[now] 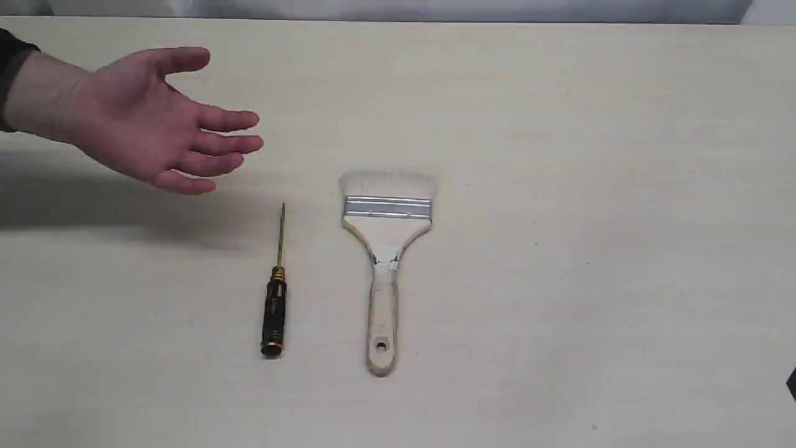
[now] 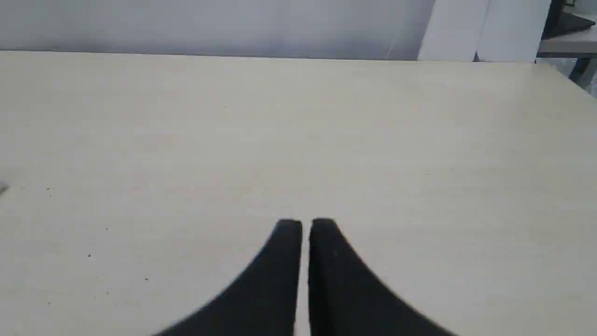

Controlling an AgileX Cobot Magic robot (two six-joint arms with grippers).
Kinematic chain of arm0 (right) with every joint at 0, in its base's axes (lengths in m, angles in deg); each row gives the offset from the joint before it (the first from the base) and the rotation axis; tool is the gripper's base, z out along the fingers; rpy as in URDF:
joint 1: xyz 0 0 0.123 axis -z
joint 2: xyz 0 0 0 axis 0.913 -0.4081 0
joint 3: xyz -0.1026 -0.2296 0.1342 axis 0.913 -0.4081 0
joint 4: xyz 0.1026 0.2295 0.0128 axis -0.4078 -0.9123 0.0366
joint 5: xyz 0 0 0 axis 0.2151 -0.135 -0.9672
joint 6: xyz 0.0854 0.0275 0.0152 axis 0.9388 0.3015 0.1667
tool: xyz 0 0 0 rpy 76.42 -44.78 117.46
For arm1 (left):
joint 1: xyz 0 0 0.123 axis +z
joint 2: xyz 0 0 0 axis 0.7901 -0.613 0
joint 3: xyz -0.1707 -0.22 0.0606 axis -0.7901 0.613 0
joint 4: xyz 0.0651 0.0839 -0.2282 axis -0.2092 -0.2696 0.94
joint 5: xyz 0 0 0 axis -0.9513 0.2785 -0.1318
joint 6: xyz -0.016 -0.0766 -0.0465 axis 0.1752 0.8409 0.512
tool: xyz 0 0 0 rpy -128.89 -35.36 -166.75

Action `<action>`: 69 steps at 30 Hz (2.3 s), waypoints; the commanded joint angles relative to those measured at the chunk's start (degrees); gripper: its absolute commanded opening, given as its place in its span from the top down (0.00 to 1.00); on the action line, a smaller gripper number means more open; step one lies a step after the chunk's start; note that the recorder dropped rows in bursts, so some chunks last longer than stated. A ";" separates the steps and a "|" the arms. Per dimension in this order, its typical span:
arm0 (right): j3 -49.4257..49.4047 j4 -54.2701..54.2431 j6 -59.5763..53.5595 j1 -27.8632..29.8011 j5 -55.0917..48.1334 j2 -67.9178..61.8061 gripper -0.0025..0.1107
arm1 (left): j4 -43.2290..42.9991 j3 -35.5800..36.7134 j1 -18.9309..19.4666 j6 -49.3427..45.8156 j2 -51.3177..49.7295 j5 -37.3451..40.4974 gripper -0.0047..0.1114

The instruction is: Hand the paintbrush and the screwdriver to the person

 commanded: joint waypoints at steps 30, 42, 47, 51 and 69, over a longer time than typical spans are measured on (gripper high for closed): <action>-0.10 -2.19 -1.69 -0.15 24.45 0.28 0.94 | 0.26 0.12 -0.47 0.12 0.14 -0.24 0.96; -0.10 -5.48 38.82 -0.15 37.20 0.28 0.94 | 0.26 0.12 -0.47 0.12 0.14 -0.24 0.96; -0.10 42.81 74.02 -0.15 57.17 0.28 0.94 | 0.15 0.12 -0.47 0.12 0.14 -0.23 0.96; 5.41 61.55 75.29 -0.02 77.94 -1.90 0.85 | 0.12 0.12 -0.47 0.12 0.14 -0.39 0.96; 43.11 82.87 64.25 -0.17 46.74 -26.84 0.59 | 0.12 0.12 -0.47 0.12 0.14 -0.39 0.96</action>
